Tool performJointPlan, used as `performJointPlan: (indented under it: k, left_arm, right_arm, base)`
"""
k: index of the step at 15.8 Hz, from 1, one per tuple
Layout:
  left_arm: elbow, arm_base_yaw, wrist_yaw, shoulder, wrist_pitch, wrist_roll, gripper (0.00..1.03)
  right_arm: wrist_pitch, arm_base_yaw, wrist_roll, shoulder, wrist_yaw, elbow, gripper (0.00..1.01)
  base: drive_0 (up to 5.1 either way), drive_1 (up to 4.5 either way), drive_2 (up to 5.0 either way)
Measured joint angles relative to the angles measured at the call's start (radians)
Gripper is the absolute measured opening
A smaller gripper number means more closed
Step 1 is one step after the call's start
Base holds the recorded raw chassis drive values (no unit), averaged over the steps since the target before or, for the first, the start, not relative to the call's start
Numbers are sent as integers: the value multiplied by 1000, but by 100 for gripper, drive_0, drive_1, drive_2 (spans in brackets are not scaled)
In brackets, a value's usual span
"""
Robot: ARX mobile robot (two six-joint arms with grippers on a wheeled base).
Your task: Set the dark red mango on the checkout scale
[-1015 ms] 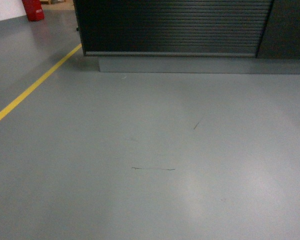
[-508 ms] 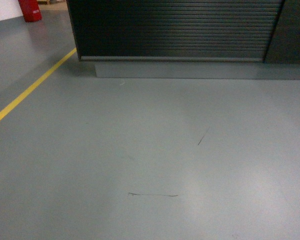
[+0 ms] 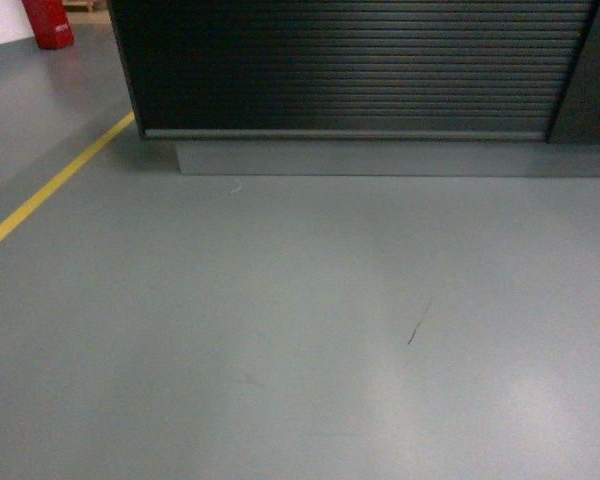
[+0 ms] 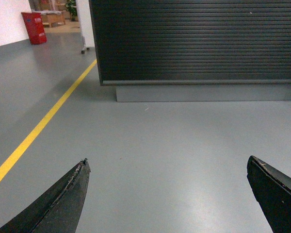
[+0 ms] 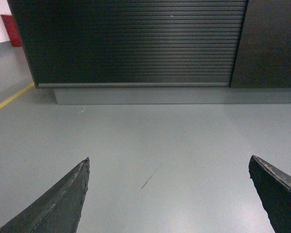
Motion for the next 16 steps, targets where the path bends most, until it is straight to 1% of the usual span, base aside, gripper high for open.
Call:
performJointPlan:
  k: [16]
  left_arm:
    - [0, 0, 0, 0, -1, 0, 98]
  right_arm:
    - [0, 0, 0, 0, 0, 0, 98]
  base:
    - [14, 425, -397]
